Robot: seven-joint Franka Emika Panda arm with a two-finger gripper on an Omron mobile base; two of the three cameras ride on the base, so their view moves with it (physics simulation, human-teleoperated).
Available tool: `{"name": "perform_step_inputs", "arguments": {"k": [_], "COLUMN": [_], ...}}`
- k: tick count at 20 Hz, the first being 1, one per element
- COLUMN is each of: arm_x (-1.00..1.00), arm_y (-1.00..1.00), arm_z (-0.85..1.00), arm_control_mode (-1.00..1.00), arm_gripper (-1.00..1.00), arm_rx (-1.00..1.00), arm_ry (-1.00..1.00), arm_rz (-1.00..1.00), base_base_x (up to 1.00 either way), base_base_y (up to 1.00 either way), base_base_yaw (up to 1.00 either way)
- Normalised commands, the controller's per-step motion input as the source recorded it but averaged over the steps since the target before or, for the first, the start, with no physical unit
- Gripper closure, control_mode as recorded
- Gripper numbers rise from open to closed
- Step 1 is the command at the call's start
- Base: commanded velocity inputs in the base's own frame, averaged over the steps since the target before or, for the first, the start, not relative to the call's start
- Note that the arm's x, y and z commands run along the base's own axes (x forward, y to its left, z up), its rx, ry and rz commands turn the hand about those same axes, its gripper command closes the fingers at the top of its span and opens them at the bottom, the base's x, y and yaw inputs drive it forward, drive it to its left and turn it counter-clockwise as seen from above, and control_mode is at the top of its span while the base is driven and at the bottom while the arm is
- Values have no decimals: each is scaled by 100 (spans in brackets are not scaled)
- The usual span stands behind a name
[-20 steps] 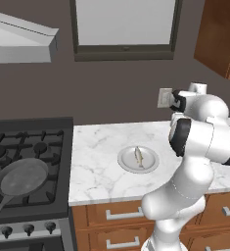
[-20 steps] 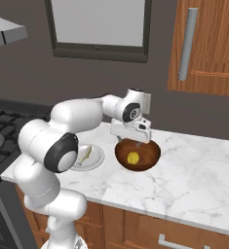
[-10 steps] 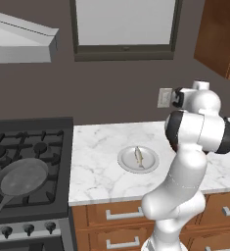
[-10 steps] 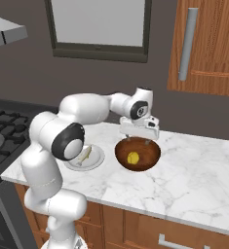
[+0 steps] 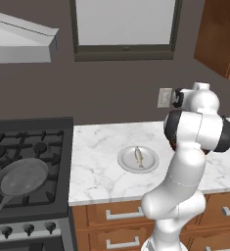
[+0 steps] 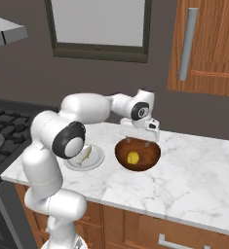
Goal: Place the fish on the plate and place the lemon on the same plate.
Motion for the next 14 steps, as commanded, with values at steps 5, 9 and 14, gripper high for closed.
{"name": "perform_step_inputs", "arguments": {"k": [5,9,14], "arm_x": [-12,-11,0], "arm_y": [14,9,0], "arm_z": [-7,-8,-19], "arm_control_mode": [-100,-100,-100], "arm_gripper": [-100,-100,-100], "arm_rx": [0,0,0], "arm_ry": [0,0,0], "arm_rz": [0,0,0], "base_base_x": [0,0,0], "base_base_y": [0,0,0], "base_base_yaw": [0,0,0]}}
